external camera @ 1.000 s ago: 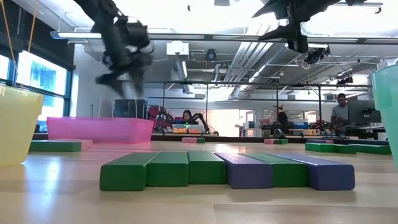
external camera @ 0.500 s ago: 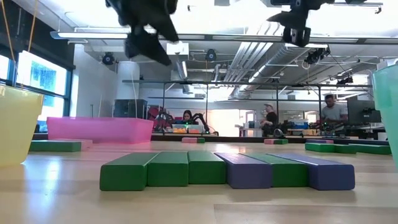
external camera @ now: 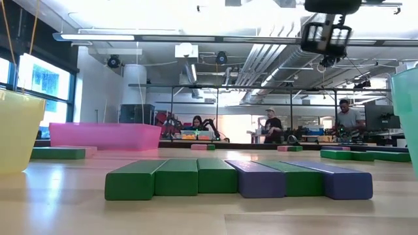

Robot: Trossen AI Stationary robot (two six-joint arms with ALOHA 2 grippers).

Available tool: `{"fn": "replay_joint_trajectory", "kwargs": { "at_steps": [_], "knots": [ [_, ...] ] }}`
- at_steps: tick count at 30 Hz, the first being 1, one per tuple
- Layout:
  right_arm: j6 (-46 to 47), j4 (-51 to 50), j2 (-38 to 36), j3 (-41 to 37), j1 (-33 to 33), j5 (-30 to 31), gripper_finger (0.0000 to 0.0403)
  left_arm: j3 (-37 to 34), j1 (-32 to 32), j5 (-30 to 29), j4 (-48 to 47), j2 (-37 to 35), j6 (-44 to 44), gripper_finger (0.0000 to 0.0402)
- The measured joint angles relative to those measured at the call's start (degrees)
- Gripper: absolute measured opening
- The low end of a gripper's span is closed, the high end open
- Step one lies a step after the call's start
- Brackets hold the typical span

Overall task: Sort blocks
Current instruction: Put the violet block into the pink bin

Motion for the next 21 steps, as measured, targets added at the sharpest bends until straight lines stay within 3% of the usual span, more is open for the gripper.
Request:
{"fn": "replay_joint_trajectory", "kwargs": {
  "at_steps": [3,8,12,21],
  "knots": [
    [0.3,-6.4,6.2,6.5,2.2,0.8,0.0002,0.0,1.6,0.3,-1.6,-4.1,6.4,0.0009],
    [1.6,-15.8,16.8,15.1,3.1,-1.1,0.0001,0.0,3.4,3.3,-5.9,-6.8,10.3,0.0005],
    [3.0,-16.6,22.9,18.4,2.1,-3.6,0.0000,0.0,3.6,5.9,-7.2,-6.4,10.8,0.0004],
    [-0.7,-22.9,25.7,19.0,-1.8,-2.5,0.0000,-0.1,3.6,9.7,-7.1,-4.7,11.9,0.0001]
  ]
}}
